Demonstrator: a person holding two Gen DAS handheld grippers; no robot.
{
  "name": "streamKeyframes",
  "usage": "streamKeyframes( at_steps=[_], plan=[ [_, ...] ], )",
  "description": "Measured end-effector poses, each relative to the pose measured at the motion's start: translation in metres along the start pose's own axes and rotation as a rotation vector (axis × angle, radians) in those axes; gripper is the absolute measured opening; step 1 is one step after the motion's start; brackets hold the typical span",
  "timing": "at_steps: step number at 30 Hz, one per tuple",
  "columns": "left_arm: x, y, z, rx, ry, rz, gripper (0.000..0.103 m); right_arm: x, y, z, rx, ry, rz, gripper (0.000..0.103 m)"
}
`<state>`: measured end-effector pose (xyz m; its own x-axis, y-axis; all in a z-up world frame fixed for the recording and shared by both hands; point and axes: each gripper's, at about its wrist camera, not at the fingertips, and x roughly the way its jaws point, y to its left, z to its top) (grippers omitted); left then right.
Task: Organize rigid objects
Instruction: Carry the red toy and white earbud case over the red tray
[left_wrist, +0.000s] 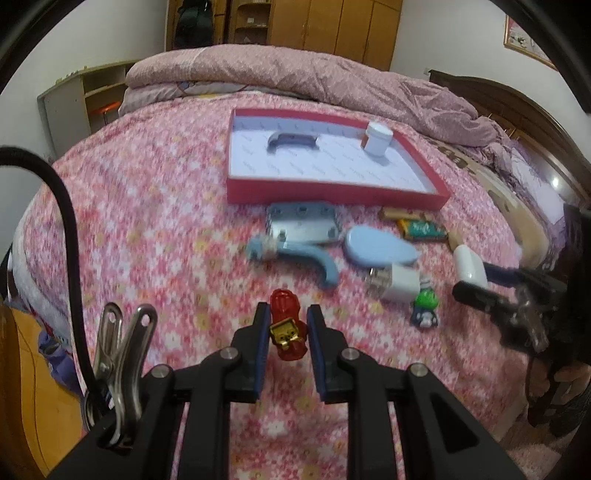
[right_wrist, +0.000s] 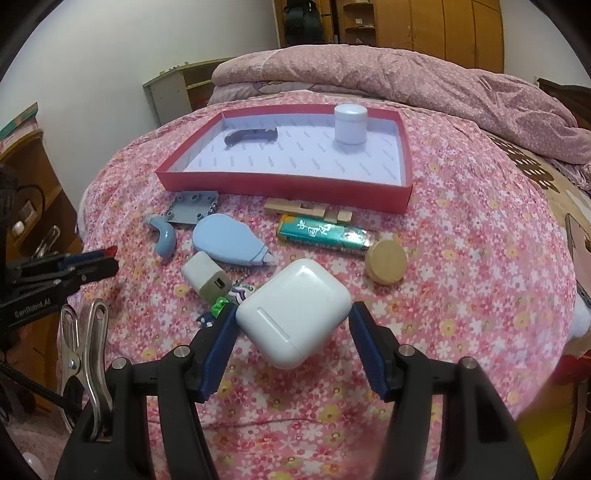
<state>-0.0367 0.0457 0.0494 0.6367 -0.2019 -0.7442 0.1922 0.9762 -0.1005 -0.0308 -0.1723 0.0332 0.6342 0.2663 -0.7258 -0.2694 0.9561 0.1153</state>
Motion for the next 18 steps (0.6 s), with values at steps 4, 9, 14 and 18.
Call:
streamKeyframes(
  at_steps=[4,9,14,18],
  plan=[
    [-0.002,-0.006,0.022,0.019,-0.033,0.002,0.021,-0.002,0.001,0.01,-0.014,-0.011,-0.005,0.062],
    [0.001,-0.009,0.054,0.025,-0.057,-0.008,0.021,-0.005,-0.004,0.03,-0.007,-0.026,0.005,0.062],
    [0.01,-0.013,0.085,0.028,-0.074,0.001,0.021,-0.006,-0.008,0.051,-0.02,-0.044,-0.011,0.062],
    [0.02,-0.015,0.106,0.024,-0.079,-0.004,0.021,-0.005,-0.013,0.068,-0.026,-0.057,-0.026,0.062]
  ],
)
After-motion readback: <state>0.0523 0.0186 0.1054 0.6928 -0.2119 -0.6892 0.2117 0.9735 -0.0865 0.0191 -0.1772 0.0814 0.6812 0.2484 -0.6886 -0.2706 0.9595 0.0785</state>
